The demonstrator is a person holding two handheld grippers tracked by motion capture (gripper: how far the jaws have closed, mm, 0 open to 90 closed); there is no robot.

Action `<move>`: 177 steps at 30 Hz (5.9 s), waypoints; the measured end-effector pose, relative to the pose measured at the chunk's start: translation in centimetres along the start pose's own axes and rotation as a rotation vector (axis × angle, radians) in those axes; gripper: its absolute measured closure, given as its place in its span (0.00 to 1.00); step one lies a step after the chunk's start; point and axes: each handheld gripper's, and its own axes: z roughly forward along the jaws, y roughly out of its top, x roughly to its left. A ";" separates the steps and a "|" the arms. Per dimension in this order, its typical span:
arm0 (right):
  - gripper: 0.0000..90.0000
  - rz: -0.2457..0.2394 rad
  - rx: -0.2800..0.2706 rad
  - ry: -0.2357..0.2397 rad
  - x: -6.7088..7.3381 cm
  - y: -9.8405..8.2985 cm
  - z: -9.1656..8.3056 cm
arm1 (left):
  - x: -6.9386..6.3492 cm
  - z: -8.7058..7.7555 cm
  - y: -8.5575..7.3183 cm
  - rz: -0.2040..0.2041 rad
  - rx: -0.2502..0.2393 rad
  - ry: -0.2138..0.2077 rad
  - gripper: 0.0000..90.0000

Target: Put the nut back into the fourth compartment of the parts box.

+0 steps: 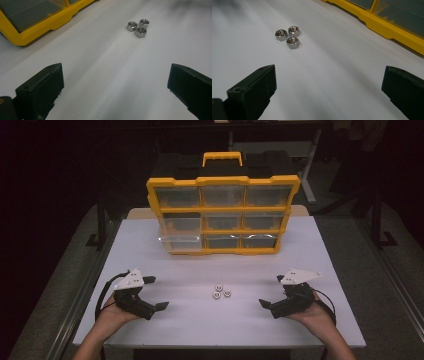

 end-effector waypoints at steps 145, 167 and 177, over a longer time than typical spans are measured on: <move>0.77 -0.277 0.308 0.252 2.9 6.2 12.3 | -0.5 0.3 0.6 0.036 -0.013 -0.048 0.01; 0.77 -0.205 0.290 0.226 2.7 7.8 10.4 | -0.7 0.5 0.7 0.040 -0.009 -0.050 0.01; 0.77 -0.187 0.276 0.255 2.6 8.8 9.8 | -0.8 0.4 0.7 0.040 -0.009 -0.051 0.01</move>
